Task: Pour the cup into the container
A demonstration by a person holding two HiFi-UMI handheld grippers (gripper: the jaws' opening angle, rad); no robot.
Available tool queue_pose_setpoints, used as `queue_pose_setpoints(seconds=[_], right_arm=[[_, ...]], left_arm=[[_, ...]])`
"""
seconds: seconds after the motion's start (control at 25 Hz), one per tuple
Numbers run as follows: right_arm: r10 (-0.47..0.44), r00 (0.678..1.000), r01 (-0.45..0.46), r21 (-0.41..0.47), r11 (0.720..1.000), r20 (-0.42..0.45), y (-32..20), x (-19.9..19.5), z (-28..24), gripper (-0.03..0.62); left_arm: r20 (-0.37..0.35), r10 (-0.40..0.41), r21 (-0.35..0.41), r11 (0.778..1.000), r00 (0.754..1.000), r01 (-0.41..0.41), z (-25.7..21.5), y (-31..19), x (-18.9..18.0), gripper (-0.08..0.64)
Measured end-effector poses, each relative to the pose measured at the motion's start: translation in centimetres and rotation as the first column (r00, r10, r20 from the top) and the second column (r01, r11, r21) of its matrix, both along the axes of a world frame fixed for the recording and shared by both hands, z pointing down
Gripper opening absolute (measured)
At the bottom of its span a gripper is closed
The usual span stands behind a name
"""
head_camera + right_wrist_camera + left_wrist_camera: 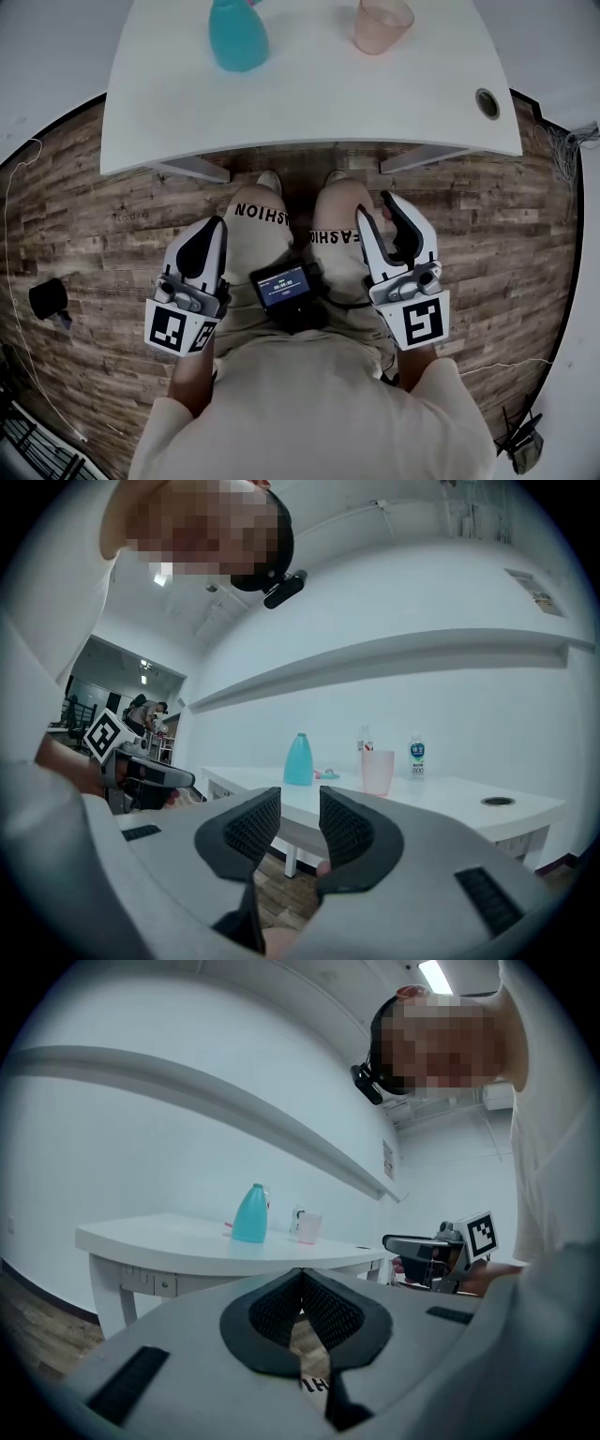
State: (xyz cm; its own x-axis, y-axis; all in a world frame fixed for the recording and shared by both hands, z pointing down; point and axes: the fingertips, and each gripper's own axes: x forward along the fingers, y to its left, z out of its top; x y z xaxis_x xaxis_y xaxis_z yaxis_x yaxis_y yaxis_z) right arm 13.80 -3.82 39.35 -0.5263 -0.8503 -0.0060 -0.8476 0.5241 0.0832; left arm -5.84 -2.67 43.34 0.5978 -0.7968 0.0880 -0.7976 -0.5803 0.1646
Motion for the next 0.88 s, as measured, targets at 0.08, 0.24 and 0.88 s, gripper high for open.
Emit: queue_pose_setpoints(seconds=[0.08,0.24,0.88], right_arm=[[0.007,1.0,-0.007,0.003,1.0,0.006,-1.1,0.9,0.2,0.11],[0.026,1.0,-0.026,0.024,0.999,0.013,-1.0,1.4,-0.8,0.109],[0.055,0.998,-0.055,0.077,0.996,0.003,-1.1,3.0,-3.1,0.109]], left_arm=[[0.004,0.009,0.002,1.0,1.0,-0.009,0.2,-1.2,1.1,0.011],[0.006,0.021,0.018,1.0,1.0,-0.022,-0.7,-1.3,1.6,0.011],[-0.021,0.055,0.058,0.997,0.998,-0.054,-3.1,-2.6,3.2,0.011]])
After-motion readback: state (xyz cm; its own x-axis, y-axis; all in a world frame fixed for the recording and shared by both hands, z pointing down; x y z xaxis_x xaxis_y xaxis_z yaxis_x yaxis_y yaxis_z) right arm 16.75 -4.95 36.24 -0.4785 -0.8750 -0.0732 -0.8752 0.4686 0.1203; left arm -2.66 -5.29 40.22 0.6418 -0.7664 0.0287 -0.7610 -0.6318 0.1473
